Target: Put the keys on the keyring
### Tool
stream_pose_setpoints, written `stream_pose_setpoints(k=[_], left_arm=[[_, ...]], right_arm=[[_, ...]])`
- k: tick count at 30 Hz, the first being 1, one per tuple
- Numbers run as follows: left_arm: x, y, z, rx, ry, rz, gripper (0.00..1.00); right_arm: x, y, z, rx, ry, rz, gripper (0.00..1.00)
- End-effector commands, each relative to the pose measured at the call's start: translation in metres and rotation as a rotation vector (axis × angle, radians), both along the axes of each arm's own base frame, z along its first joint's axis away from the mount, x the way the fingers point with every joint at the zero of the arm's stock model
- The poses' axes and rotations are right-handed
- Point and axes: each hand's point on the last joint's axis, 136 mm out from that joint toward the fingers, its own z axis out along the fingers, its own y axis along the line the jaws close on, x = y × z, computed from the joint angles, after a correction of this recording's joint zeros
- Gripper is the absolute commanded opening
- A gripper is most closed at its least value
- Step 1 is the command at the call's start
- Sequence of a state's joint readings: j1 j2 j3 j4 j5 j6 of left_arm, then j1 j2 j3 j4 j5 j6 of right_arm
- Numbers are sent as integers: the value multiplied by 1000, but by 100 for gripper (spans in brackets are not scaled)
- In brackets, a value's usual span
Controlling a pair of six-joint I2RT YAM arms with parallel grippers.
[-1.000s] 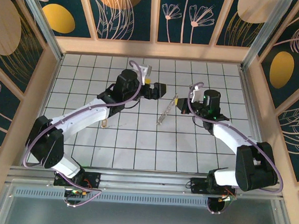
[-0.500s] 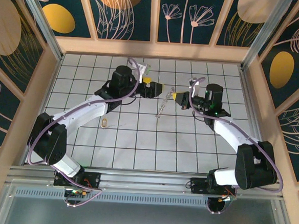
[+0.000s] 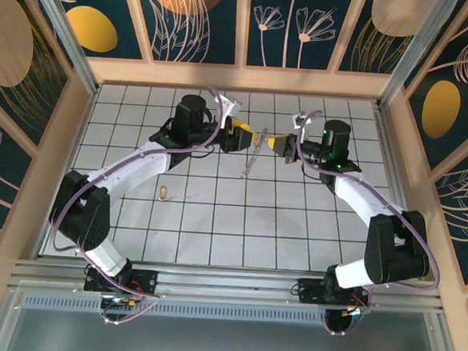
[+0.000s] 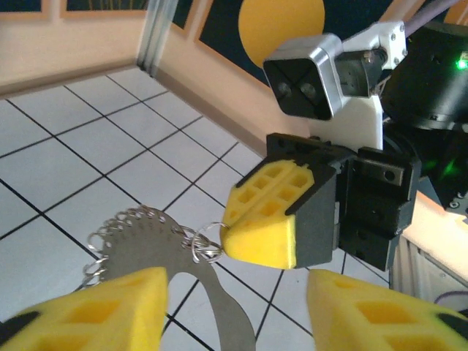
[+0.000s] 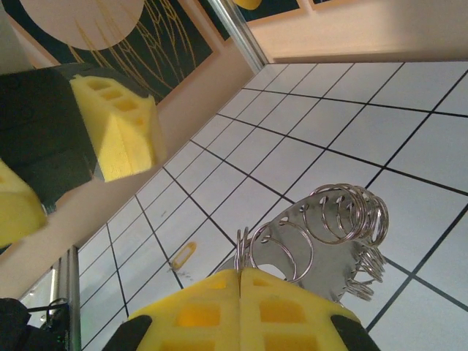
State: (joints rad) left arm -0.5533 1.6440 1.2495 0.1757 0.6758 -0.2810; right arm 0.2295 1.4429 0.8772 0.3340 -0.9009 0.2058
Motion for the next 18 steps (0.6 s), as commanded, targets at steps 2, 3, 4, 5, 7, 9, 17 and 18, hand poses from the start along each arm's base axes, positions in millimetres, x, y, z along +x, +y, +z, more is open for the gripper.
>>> stream_pose_setpoints(k=[2, 3, 4, 5, 7, 9, 17, 18], left_arm=[[0, -9, 3, 8, -24, -76, 42], [1, -10, 2, 10, -21, -83, 41], [2, -11, 2, 13, -21, -89, 41], [1, -12, 4, 11, -25, -93, 40], [3, -15, -5, 18, -8, -111, 37], [4, -18, -7, 19, -5, -123, 35], [8, -21, -5, 11, -8, -141, 34], [8, -22, -5, 11, -8, -142, 34]], right_arm=[[1, 5, 22, 18, -68, 72, 0], [1, 6, 23, 20, -65, 80, 0], [2, 7, 24, 21, -64, 87, 0], [3, 8, 23, 21, -58, 92, 0], [3, 9, 23, 22, -53, 106, 0], [3, 10, 25, 21, -53, 118, 0], [-2, 12, 28, 18, -51, 151, 0], [-3, 12, 29, 18, -51, 154, 0]])
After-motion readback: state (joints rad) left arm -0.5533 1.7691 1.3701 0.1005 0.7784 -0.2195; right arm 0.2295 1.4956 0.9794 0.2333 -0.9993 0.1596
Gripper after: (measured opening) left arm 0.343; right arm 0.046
